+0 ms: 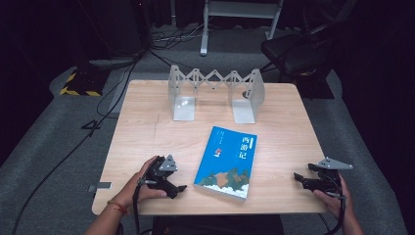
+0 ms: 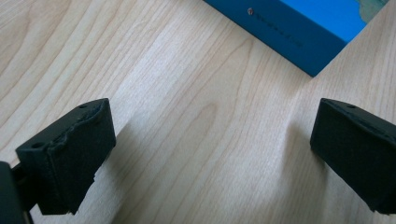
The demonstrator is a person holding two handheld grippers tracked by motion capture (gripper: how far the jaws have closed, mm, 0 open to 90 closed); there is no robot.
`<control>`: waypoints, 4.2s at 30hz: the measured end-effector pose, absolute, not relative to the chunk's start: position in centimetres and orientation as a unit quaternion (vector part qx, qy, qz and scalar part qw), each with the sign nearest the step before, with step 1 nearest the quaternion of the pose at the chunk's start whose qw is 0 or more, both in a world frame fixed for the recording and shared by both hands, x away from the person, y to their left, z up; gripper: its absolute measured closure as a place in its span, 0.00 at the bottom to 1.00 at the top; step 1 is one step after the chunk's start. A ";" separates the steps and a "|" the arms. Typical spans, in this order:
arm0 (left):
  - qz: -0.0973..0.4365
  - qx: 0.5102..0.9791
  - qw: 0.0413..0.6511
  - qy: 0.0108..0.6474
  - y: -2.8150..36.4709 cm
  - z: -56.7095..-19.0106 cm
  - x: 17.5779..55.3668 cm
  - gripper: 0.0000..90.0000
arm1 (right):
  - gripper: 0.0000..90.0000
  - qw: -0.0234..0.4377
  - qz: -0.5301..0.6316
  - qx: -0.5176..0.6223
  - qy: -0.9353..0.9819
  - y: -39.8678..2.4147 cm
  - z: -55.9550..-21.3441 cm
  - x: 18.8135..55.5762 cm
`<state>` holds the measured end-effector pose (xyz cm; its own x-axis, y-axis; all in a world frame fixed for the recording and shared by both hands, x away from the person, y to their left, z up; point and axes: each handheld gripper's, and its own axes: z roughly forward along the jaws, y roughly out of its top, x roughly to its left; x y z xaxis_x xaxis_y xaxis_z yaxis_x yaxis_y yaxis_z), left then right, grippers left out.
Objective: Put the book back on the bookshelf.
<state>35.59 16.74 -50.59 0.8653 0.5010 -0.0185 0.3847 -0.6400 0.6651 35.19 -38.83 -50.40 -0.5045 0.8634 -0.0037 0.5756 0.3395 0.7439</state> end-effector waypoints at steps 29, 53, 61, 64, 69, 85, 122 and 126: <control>0.096 0.893 0.341 0.278 16.4 -50.6 35.2 0.00 | 0.28 0.132 0.344 0.287 0.884 -31.5 -48.1 36.5; 0.095 0.893 0.341 0.280 16.3 -50.6 35.3 0.00 | 0.32 0.093 0.294 0.200 0.930 -23.5 -48.1 38.6; 0.095 0.893 0.340 0.279 16.2 -50.6 35.3 0.00 | 0.32 0.076 0.309 0.196 0.928 -23.5 -48.4 38.0; 0.095 0.894 0.339 0.278 16.2 -50.5 35.4 0.00 | 0.32 0.076 0.317 0.197 0.925 -23.6 -48.4 37.9; 0.095 0.895 0.338 0.276 16.2 -50.5 35.4 0.00 | 0.33 0.073 0.336 0.200 0.918 -23.9 -47.9 37.7; 0.095 0.896 0.330 0.281 15.7 -50.3 35.3 0.01 | 0.33 0.065 0.364 0.216 0.904 -24.2 -47.2 37.7; 0.096 0.894 0.348 0.265 15.1 -49.3 34.6 0.20 | 0.36 0.042 0.363 0.195 0.910 -24.0 -47.4 37.1; 0.089 0.884 0.387 0.247 14.2 -47.7 33.8 0.17 | 0.36 0.041 0.373 0.201 0.905 -23.9 -47.1 37.1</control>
